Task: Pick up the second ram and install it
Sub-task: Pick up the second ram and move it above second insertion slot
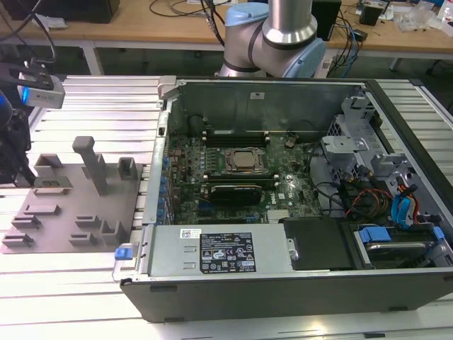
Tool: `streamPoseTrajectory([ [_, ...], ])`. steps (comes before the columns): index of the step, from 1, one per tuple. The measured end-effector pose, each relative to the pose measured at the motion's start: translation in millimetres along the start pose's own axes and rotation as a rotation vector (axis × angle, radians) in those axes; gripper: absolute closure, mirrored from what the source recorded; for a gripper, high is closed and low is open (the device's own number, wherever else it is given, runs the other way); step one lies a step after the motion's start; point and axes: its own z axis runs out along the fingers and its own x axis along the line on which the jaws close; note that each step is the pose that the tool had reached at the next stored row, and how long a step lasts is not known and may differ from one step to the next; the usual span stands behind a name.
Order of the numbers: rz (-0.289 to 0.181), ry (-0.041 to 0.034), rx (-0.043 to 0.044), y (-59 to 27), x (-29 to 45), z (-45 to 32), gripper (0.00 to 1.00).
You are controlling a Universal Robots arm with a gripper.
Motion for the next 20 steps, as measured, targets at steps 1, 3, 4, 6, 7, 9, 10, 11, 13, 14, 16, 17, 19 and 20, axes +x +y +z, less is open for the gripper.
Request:
streamPoseTrajectory([
  [1, 0.000, 0.0000, 0.0000, 0.1, -0.2, -3.6, 0.89],
  [3, 0.000, 0.0000, 0.0000, 0.5, -0.6, -10.3, 0.89],
  [4, 0.000, 0.0000, 0.0000, 0.6, -0.8, -14.3, 0.89],
  [6, 0.000, 0.0000, 0.0000, 0.9, -1.1, -20.3, 0.89],
  [7, 0.000, 0.0000, 0.0000, 1.0, -1.2, -22.9, 0.89],
  [9, 0.000, 0.0000, 0.0000, 1.2, -1.6, -28.3, 0.89],
  [10, 0.000, 0.0001, 0.0000, 1.4, -1.9, -32.4, 0.89],
  [11, 0.000, 0.0000, 0.0000, 1.6, -2.1, -36.9, 0.89],
  [13, 0.000, 0.0001, 0.0000, 2.0, -2.6, -46.0, 0.89],
  [14, 0.000, 0.0001, 0.0000, 2.3, -2.8, -52.2, 0.89],
  [16, 0.000, 0.0000, 0.0000, 2.7, -3.5, -62.4, 0.89],
  [17, 0.000, 0.0000, 0.0000, 3.1, -4.1, -72.0, 0.89],
  [19, 0.000, 0.0000, 0.0000, 3.6, -4.6, -82.0, 0.89],
  [20, 0.000, 0.0000, 0.0000, 3.7, -4.7, -84.1, 0.89],
])
